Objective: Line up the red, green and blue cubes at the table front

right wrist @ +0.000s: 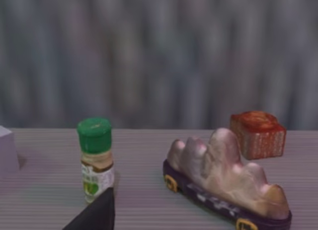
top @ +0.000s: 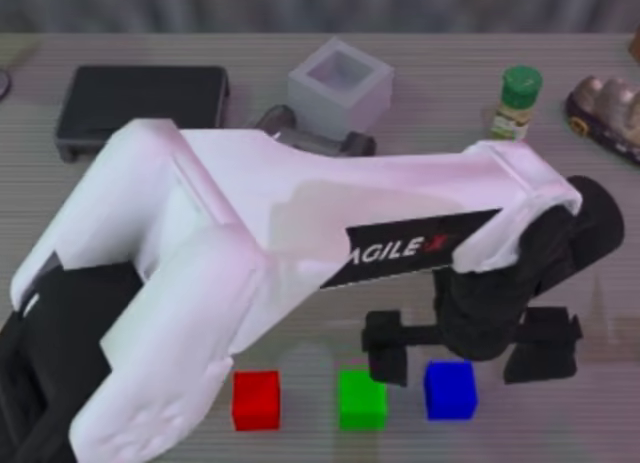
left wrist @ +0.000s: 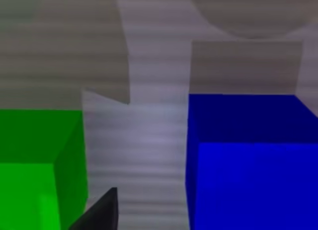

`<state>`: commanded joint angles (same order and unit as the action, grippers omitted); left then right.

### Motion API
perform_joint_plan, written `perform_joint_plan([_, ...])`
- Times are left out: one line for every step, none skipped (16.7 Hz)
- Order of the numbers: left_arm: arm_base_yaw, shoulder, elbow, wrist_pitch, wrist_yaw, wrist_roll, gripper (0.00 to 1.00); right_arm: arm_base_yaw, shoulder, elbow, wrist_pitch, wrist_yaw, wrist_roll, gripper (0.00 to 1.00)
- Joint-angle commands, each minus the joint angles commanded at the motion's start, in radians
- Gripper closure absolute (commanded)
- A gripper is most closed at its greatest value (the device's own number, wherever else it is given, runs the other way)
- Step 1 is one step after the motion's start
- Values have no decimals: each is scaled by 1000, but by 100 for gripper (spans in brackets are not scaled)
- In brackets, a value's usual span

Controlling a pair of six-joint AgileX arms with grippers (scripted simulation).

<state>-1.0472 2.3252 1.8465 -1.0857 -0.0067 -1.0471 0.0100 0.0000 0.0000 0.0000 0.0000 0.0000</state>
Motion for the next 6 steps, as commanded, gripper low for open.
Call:
perform_joint_plan([3, -9, 27, -42, 0, -1, 0, 0, 0, 0, 0, 0, 0, 0])
perform_joint_plan([6, -18, 54, -84, 0, -2, 0, 0, 0, 0, 0, 0, 0, 0])
perform_joint_plan([8, -28, 78, -120, 0, -2, 0, 0, 0, 0, 0, 0, 0, 0])
perform_joint_plan([10, -36, 99, -145, 0, -1, 0, 0, 0, 0, 0, 0, 0, 0])
perform_joint_plan([12, -43, 111, -159, 0, 0, 0, 0, 0, 0, 0, 0, 0, 0])
perform_joint_plan([12, -45, 114, -162, 0, 0, 0, 0, 0, 0, 0, 0, 0, 0])
